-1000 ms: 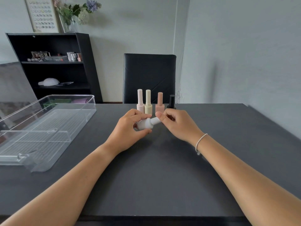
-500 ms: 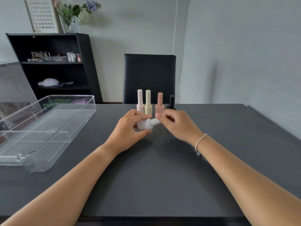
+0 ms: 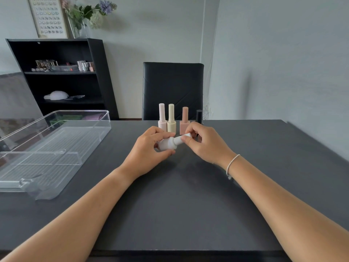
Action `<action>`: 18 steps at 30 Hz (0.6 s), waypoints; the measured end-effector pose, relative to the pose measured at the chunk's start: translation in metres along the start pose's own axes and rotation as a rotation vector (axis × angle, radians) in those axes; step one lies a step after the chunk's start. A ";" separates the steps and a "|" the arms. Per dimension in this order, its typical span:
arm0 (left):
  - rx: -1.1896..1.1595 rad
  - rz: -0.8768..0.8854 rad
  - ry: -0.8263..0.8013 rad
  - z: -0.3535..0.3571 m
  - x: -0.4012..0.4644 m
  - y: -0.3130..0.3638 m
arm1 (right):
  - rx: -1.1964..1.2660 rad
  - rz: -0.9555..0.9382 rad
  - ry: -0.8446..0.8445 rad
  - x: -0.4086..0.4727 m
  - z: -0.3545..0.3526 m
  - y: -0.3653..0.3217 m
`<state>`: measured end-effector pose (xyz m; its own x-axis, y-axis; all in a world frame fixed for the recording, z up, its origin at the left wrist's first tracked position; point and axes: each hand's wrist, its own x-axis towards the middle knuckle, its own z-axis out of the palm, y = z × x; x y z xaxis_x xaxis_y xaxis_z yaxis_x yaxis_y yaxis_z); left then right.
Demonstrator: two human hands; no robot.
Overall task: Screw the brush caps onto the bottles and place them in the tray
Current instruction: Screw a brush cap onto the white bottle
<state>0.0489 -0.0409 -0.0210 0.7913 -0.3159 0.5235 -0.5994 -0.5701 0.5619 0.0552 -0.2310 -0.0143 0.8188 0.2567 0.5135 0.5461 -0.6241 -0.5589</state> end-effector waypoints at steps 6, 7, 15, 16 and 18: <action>-0.008 0.002 -0.009 0.002 0.000 -0.002 | -0.018 0.050 -0.003 0.000 0.001 -0.002; -0.013 0.003 -0.008 0.002 -0.001 -0.002 | -0.020 0.059 -0.006 0.000 0.001 -0.002; -0.013 0.001 0.005 0.001 -0.001 -0.001 | 0.020 -0.015 -0.009 -0.002 -0.001 -0.001; -0.011 0.000 0.003 0.001 -0.001 -0.001 | 0.021 -0.025 -0.015 -0.002 0.000 -0.001; -0.009 0.000 -0.001 0.001 -0.001 -0.001 | 0.012 -0.026 -0.010 -0.001 0.000 -0.001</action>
<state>0.0492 -0.0404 -0.0225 0.7912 -0.3169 0.5231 -0.6007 -0.5635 0.5672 0.0539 -0.2308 -0.0147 0.8060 0.2798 0.5215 0.5691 -0.6083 -0.5532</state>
